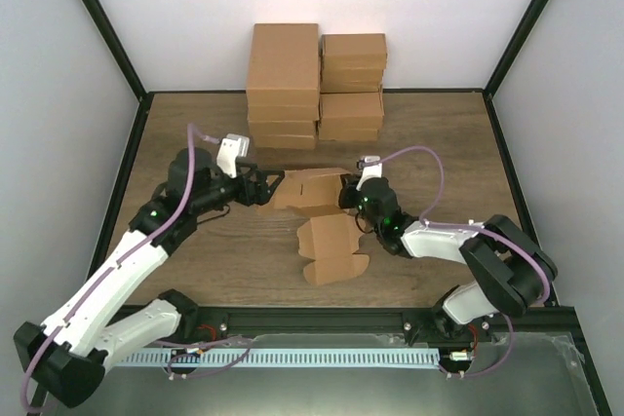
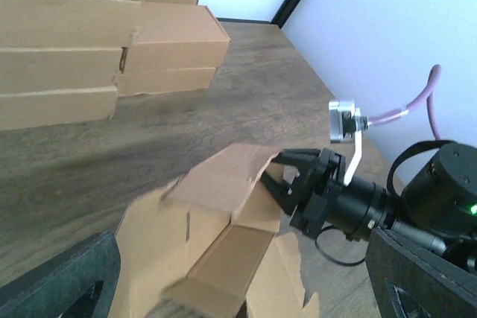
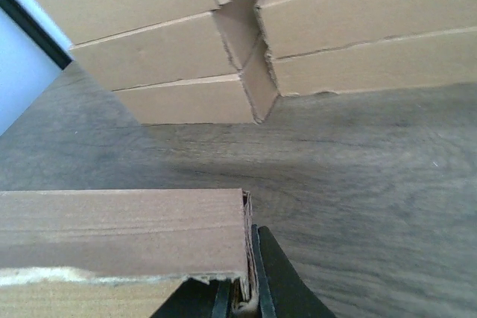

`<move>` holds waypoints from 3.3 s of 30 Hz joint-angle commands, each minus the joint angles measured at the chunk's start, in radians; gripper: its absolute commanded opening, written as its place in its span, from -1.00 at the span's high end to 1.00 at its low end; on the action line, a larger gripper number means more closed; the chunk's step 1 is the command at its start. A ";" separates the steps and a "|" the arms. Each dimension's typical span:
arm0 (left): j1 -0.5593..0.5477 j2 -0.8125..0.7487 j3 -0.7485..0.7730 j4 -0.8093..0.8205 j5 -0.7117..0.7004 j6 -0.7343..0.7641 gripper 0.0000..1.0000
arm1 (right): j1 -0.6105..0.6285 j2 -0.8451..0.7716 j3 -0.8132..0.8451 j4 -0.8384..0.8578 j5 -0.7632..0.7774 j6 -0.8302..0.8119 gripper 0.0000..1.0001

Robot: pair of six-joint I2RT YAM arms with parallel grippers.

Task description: Fold the paper box

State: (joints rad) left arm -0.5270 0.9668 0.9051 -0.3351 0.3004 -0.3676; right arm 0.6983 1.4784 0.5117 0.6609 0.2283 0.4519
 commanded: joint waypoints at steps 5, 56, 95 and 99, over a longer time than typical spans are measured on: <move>-0.002 -0.164 -0.072 -0.131 -0.050 -0.066 -0.87 | -0.017 -0.076 0.092 -0.330 0.041 0.249 0.99; -0.342 0.105 -0.217 0.178 -0.112 -0.466 -0.43 | -0.120 -0.084 0.040 -0.305 -0.076 0.506 0.99; -0.366 0.304 0.267 -0.643 -0.396 -0.078 0.93 | -0.068 -0.269 -0.189 -0.318 -0.646 0.316 -0.99; -0.367 0.325 0.312 -0.706 -0.435 -0.059 0.93 | -0.069 -0.291 -0.208 -0.330 -0.694 0.302 -1.00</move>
State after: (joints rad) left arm -0.8967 1.2816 1.1580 -0.9546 -0.0731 -0.4671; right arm 0.6243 1.2152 0.3046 0.3889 -0.3908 0.8001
